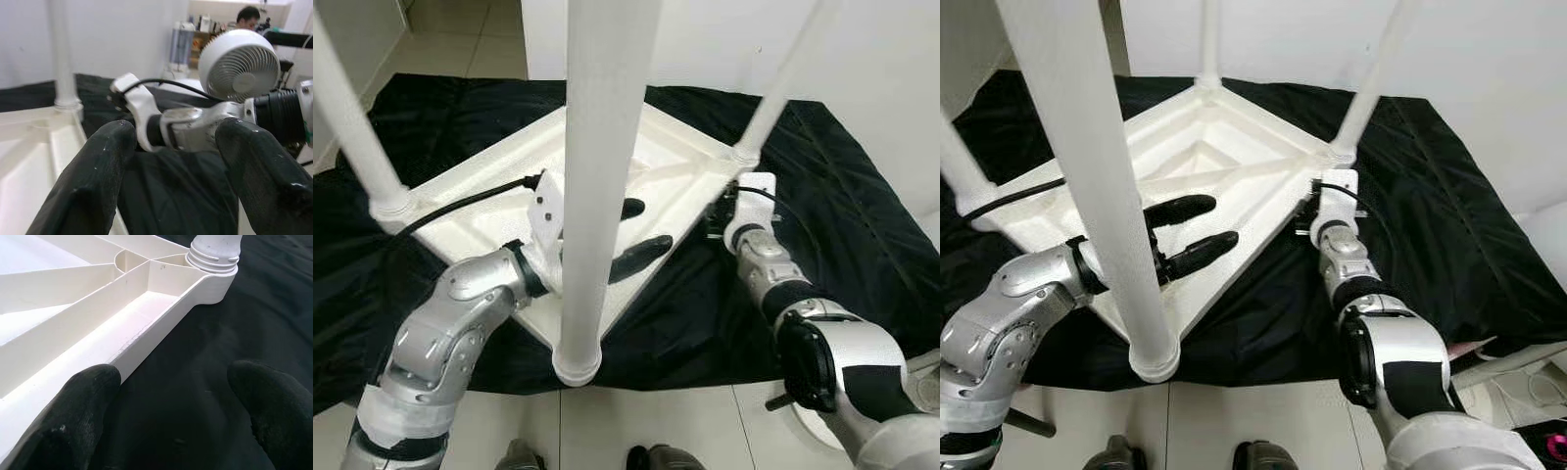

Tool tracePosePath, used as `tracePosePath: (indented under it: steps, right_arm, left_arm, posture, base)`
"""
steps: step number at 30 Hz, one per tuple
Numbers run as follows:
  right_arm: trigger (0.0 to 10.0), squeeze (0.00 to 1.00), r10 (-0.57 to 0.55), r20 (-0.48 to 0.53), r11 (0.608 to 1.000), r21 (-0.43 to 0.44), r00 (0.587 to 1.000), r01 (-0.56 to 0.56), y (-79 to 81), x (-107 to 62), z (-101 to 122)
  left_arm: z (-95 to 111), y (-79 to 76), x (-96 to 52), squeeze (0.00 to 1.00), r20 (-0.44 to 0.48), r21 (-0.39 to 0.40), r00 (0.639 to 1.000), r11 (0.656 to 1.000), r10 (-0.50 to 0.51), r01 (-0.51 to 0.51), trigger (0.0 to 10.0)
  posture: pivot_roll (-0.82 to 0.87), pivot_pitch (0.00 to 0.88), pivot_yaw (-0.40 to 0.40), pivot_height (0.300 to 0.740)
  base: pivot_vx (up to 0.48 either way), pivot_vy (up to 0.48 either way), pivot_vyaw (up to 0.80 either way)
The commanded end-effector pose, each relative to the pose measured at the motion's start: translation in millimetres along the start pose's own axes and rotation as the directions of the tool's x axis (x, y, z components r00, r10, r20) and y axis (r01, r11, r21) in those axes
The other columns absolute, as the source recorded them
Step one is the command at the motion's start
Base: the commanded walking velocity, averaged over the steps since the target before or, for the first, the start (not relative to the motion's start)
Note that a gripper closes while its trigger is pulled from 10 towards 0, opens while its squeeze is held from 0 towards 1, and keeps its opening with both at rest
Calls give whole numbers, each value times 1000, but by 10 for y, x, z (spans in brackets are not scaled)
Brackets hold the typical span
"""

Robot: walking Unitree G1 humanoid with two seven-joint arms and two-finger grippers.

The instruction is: Building children table

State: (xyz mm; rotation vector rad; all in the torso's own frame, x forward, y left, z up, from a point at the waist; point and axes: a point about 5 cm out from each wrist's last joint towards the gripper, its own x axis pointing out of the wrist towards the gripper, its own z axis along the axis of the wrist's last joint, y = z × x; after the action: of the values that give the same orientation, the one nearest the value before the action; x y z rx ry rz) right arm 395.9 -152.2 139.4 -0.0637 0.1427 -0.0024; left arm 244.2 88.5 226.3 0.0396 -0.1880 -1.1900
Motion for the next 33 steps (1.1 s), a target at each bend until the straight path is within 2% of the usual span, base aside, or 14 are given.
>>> tracePosePath:
  steps: [1,5,8,10,11,15,19,21,24,25,27,28,30,33]
  right_arm:
    - [10000,0,87,10,996,-14,996,-87,168,5,27]
    - [10000,0,89,22,996,-1,996,-89,156,5,40]
    - [10000,0,20,24,1000,0,1000,-20,22,-5,4]
    - [10000,0,-15,31,1000,21,999,14,-50,-14,-10]
    - [10000,0,-65,50,997,52,997,62,-163,-33,-30]
    - [10000,0,-106,75,992,70,992,100,-267,-64,-59]
    - [10000,0,-179,126,982,89,976,169,-538,-224,-261]
    - [10000,0,-185,130,981,85,974,175,-584,-263,-310]
    - [10000,0,-223,149,973,91,963,211,-757,-408,-431]
    - [10000,0,-223,149,973,91,963,211,-757,-408,-431]
    - [10000,0,-223,150,971,116,963,207,-806,-471,-471]
    - [10000,0,-223,150,971,116,963,207,-806,-471,-471]
    - [10000,0,-203,160,969,175,966,175,-839,-551,-482]
    - [10000,0,-176,191,976,160,966,146,-906,-646,-458]
  left_arm:
    - [23,-117,32,0,12,-6,996,996,-91,91,10000]
    - [29,-142,54,0,14,-4,995,995,-98,99,10000]
    - [24,-111,71,0,4,11,998,997,-70,70,10000]
    - [7,-59,67,0,-6,17,999,999,-35,35,10000]
    - [-21,41,53,0,-23,28,999,999,31,-30,10000]
    - [-34,154,22,0,-30,57,994,993,107,-105,10000]
    - [-80,504,-183,0,-65,126,950,947,305,-296,10000]
    - [-89,576,-240,0,-72,145,934,930,349,-336,10000]
    - [-156,858,-463,0,-124,200,849,851,513,-486,10000]
    - [-156,858,-463,0,-124,200,849,851,513,-486,10000]
    - [-209,991,-578,0,-168,235,795,807,582,-541,10000]
    - [-209,991,-578,0,-168,235,795,807,582,-541,10000]
    - [-248,1081,-712,0,-199,253,771,791,606,-556,10000]
    - [-282,1087,-812,0,-216,237,779,805,589,-543,10000]
  posture:
    - [65,80,-69,740]
    - [62,81,-65,740]
    - [61,81,-66,740]
    - [58,80,-66,740]
    - [56,80,-63,740]
    - [53,80,-61,740]
    - [34,77,-58,740]
    - [33,76,-58,740]
    - [20,71,-52,740]
    - [20,71,-52,740]
    - [12,67,-48,740]
    - [12,67,-48,740]
    - [-4,69,-41,740]
    - [-15,70,-33,740]
  base:
    - [0,0,0]
    - [0,0,0]
    - [0,0,0]
    - [0,0,0]
    - [0,0,0]
    - [0,0,0]
    - [0,0,0]
    - [0,0,0]
    - [0,0,0]
    - [0,0,0]
    - [0,0,0]
    - [0,0,0]
    - [0,0,0]
    - [0,0,0]
